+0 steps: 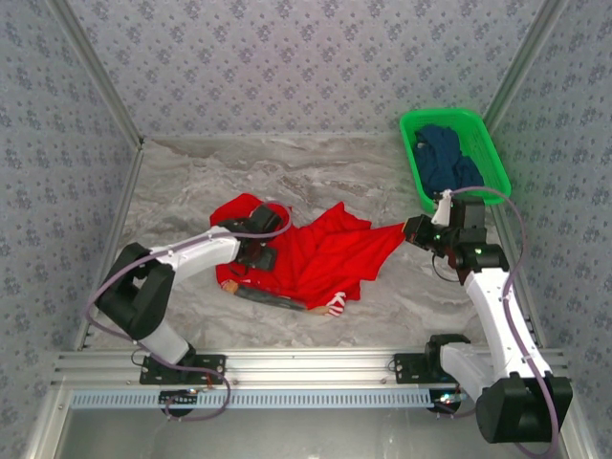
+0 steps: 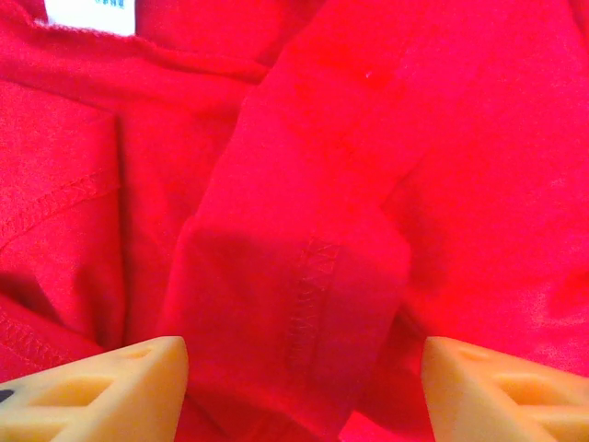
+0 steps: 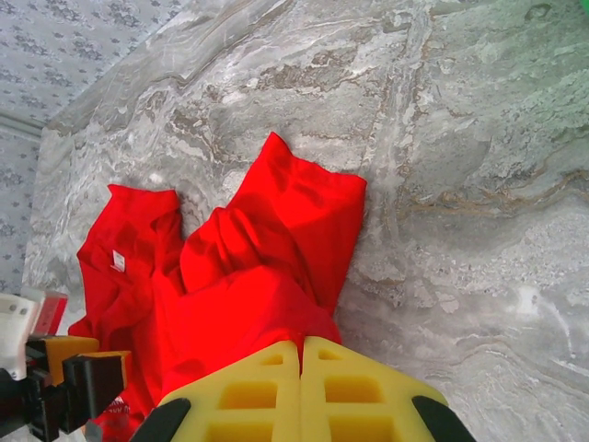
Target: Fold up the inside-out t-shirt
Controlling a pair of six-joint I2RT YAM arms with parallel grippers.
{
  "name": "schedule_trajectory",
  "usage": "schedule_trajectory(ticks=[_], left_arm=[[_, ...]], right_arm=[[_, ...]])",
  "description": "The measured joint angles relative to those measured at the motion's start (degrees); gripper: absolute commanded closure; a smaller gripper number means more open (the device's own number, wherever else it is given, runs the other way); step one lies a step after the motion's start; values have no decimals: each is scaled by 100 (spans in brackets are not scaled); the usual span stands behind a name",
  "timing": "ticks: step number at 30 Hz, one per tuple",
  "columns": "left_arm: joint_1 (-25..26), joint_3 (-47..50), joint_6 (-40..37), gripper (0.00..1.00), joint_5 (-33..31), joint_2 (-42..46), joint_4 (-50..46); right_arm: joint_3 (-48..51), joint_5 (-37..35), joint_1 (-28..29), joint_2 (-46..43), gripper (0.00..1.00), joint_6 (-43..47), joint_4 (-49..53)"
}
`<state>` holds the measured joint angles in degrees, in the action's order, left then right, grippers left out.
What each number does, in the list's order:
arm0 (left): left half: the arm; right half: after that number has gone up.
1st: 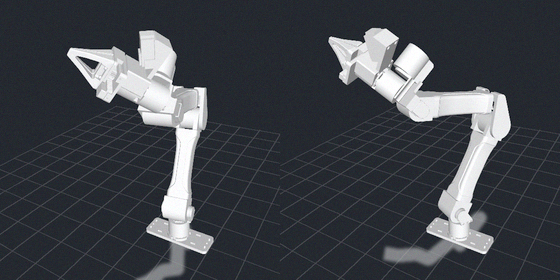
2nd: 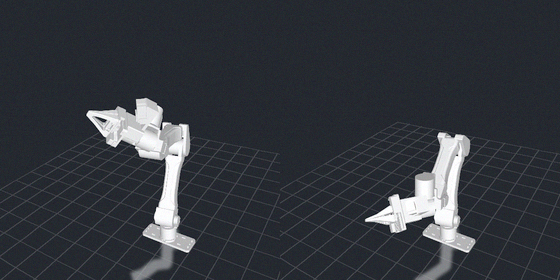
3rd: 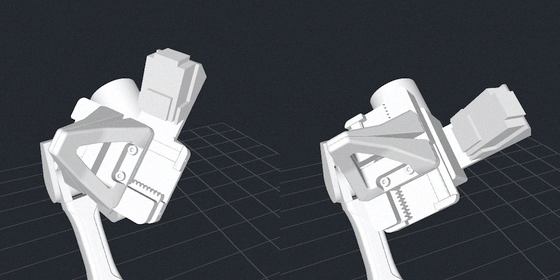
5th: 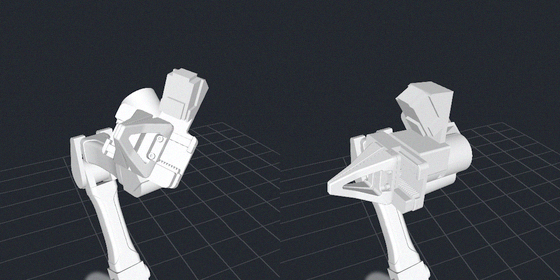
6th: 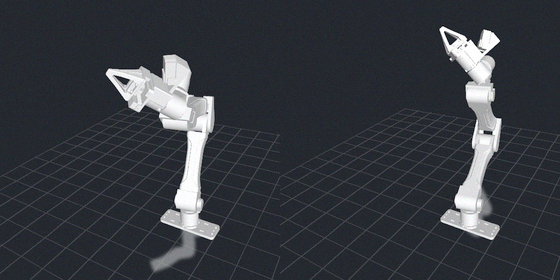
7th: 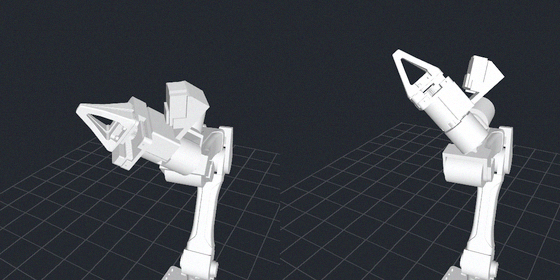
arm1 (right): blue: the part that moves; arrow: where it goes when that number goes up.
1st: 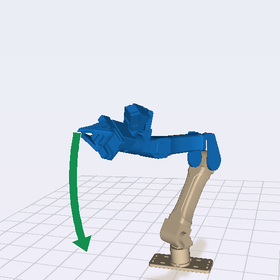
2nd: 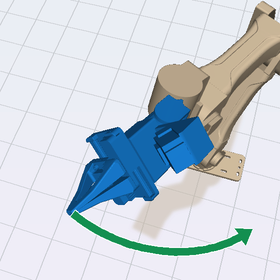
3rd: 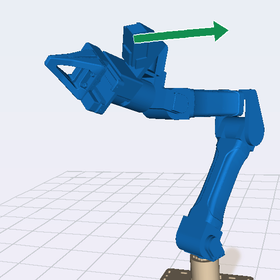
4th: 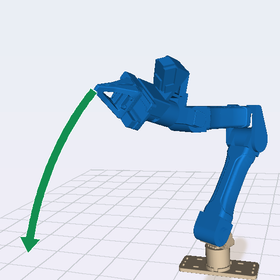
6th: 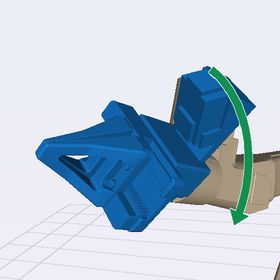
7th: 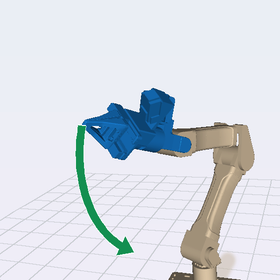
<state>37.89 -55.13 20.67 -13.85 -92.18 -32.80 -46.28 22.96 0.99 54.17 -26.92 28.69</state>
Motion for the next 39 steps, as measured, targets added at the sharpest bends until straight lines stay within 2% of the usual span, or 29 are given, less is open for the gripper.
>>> schedule_trajectory(ticks=[3,9,13,17,25,30,34,39], left_arm=[[0,7,-28,46,-105,-37,-188],[-37,7,55,84,-170,-35,-223],[-133,4,50,97,-127,33,-153],[-409,4,87,100,323,487,-39],[-1126,4,503,100,1956,2153,302],[-1882,151,894,100,2756,2817,575],[-2221,402,1095,100,3062,2643,813],[-2251,566,1211,94,3453,1674,1274]], right_arm=[[0,4,0,0,100,48,0],[-2,11,-2,22,100,116,-4],[-181,-313,-37,24,100,313,245],[-664,-909,-111,24,100,610,542],[-1593,-1965,-323,238,100,1104,791],[-1910,-2393,-431,686,100,1364,826],[-1943,-2522,-439,1025,100,1458,811],[-1943,-2518,-404,1423,100,1460,737]])
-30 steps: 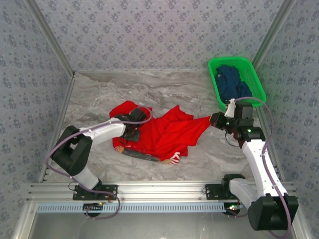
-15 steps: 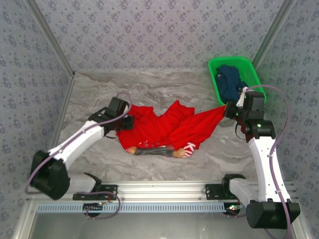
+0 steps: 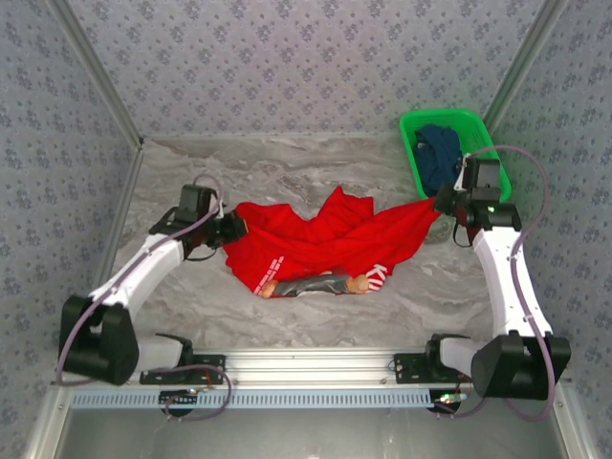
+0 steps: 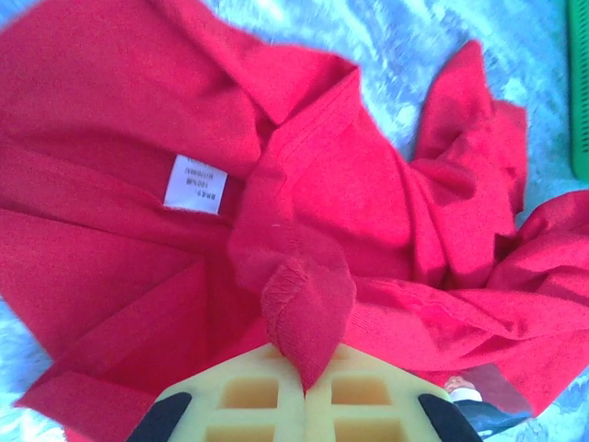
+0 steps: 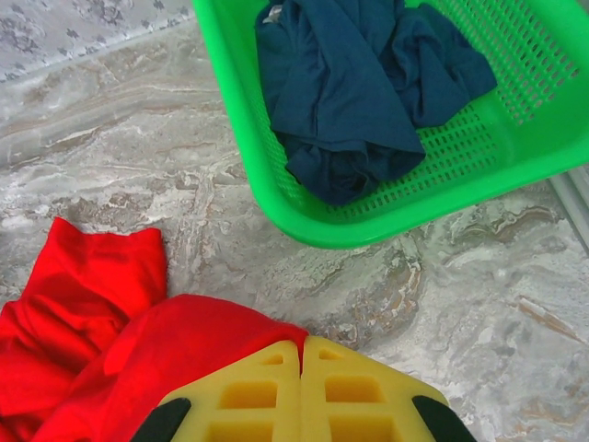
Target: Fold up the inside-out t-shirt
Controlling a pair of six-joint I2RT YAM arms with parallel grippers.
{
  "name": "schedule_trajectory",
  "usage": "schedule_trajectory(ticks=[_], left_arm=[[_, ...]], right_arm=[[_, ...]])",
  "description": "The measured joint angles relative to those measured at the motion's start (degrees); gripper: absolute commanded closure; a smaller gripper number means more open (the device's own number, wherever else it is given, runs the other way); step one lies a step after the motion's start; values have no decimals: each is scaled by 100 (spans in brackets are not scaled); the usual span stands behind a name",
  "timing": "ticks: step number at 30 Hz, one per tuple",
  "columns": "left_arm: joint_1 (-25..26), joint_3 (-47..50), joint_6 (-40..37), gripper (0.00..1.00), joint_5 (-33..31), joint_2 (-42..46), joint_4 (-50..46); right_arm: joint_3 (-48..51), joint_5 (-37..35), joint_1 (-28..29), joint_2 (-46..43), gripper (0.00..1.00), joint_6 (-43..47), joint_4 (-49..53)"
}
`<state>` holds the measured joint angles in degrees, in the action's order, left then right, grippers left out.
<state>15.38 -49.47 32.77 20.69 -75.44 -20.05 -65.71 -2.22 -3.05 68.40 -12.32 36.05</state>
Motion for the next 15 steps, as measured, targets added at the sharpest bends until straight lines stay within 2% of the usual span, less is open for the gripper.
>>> schedule_trajectory(ticks=[2,5,8,11,15], left_arm=[[0,2,13,94,61,-319,164],[0,2,-17,100,52,-597,304],[0,173,-7,100,-2,-457,369],[0,817,57,100,-151,365,197],[13,1727,339,100,-280,1805,-481]], right_arm=[[0,0,31,105,100,0,-24],[0,0,74,201,100,-2,-42],[0,0,96,216,100,0,-42],[48,0,96,118,100,9,-22],[201,0,96,-227,100,17,111]])
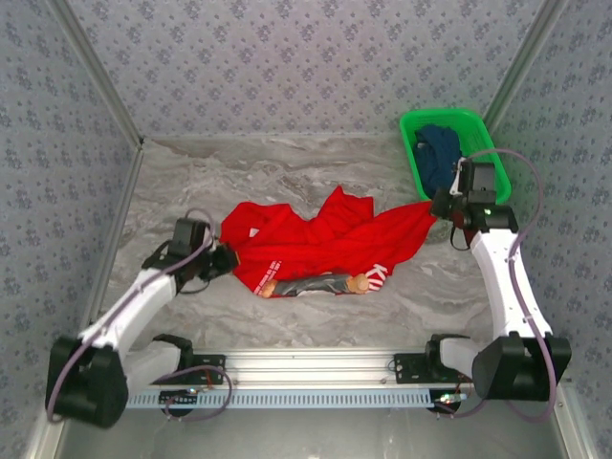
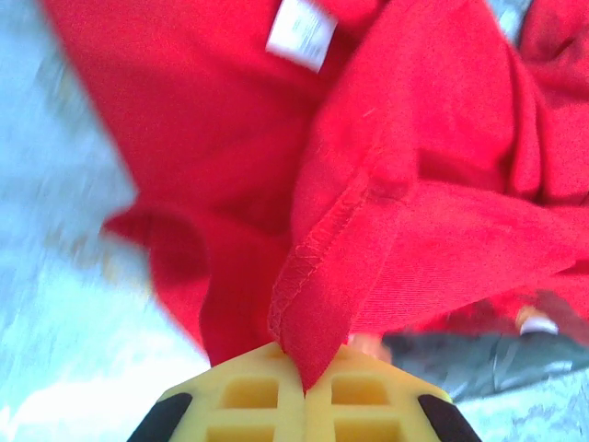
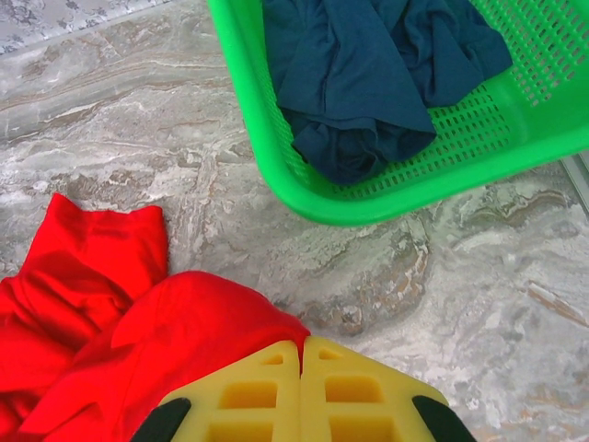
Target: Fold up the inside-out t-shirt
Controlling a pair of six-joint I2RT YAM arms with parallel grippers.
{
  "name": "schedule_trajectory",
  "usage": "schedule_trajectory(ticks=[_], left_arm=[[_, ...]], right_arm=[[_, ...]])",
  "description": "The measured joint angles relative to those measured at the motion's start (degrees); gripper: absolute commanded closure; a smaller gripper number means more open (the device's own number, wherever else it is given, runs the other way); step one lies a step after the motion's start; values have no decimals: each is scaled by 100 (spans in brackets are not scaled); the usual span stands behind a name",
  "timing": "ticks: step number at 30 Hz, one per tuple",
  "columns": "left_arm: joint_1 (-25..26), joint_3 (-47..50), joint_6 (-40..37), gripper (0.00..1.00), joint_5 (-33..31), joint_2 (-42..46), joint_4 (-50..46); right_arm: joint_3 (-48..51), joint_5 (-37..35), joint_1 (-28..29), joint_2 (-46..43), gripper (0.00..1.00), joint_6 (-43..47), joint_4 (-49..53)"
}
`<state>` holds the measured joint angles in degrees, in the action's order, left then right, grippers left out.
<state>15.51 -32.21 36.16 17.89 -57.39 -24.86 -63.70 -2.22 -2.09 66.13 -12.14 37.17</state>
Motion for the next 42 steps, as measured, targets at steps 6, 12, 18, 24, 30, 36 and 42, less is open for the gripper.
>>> schedule_trajectory(ticks=[6,12,18,24,30,36,42], left_arm=[[223,852,551,75,-48,476,-490],[229,529,470,46,-136,79,-520],[398,-208,28,41,-498,-446,-348],[1040,-584,-461,39,-1294,-1281,-407],[1659,-1139,-793,37,-2391,-2072,-507],[1945,-1440,-1010,36,-3001,-2785,-551],[2096,-1606,-1123,42,-3254,-3145,-693]], right_arm=[[48,11,4,-284,100,0,116],[90,136,105,-227,100,-2,122],[127,278,188,-212,100,-2,83],[131,358,188,-205,100,-2,76],[144,468,203,-153,100,-2,2],[203,505,214,-151,100,-2,-9],[208,507,214,-151,100,-2,-9]])
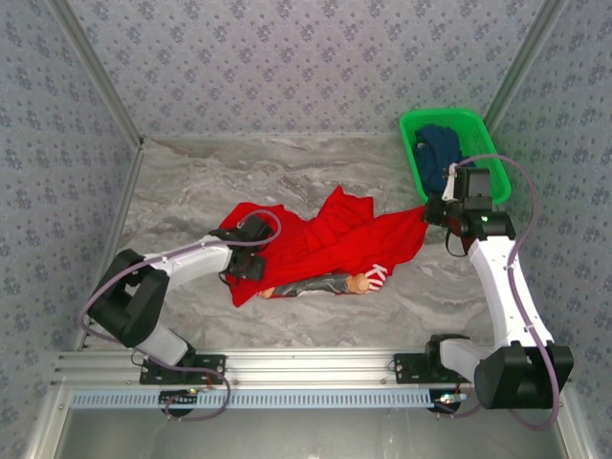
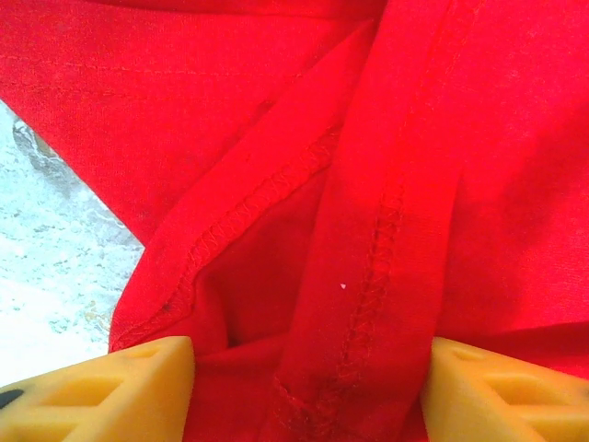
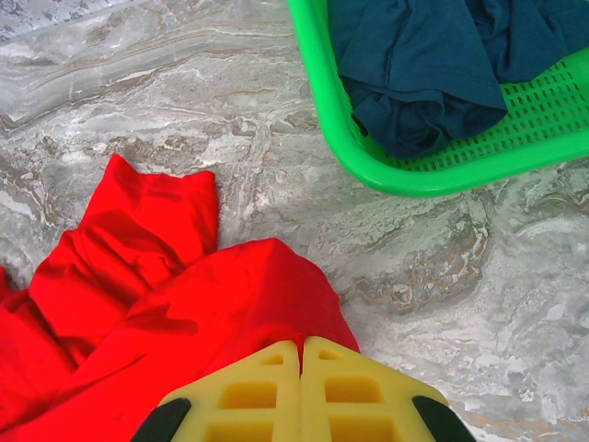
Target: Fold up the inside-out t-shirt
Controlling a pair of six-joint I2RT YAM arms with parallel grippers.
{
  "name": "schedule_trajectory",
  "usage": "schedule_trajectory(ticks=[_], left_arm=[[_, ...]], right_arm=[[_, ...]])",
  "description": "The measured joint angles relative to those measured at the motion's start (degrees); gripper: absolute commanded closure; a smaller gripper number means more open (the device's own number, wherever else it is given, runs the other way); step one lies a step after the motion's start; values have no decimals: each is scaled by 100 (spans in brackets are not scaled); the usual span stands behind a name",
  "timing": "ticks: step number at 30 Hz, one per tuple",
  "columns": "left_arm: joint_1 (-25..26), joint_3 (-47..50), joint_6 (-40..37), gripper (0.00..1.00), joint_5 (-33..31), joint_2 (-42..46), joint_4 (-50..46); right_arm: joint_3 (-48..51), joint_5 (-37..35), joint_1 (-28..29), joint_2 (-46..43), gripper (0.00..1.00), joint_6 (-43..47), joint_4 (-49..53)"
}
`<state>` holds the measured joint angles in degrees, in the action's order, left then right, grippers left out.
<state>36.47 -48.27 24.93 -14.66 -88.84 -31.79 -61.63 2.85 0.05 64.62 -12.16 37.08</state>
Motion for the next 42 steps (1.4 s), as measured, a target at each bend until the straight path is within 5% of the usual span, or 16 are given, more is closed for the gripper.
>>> schedule_trajectory(ticks=[13,21,25,30,35,42], left_arm=[[28,-46,70,85,-466,332,-157],[-273,35,61,100,157,522,-83],[-903,162,160,100,1224,1209,42],[-2544,11,837,100,3370,2575,555],[-4046,-1198,1832,100,5077,3049,1263],[-4837,-2638,2785,100,5947,3021,2044]], right_arm=[[0,2,0,0,100,0,2],[13,0,0,4,100,0,-20],[26,83,-2,-4,100,-46,-118],[-402,162,-190,-57,100,-87,-83],[-1735,219,-782,-216,100,-109,-66],[-3233,310,-1008,-400,100,-291,-114]])
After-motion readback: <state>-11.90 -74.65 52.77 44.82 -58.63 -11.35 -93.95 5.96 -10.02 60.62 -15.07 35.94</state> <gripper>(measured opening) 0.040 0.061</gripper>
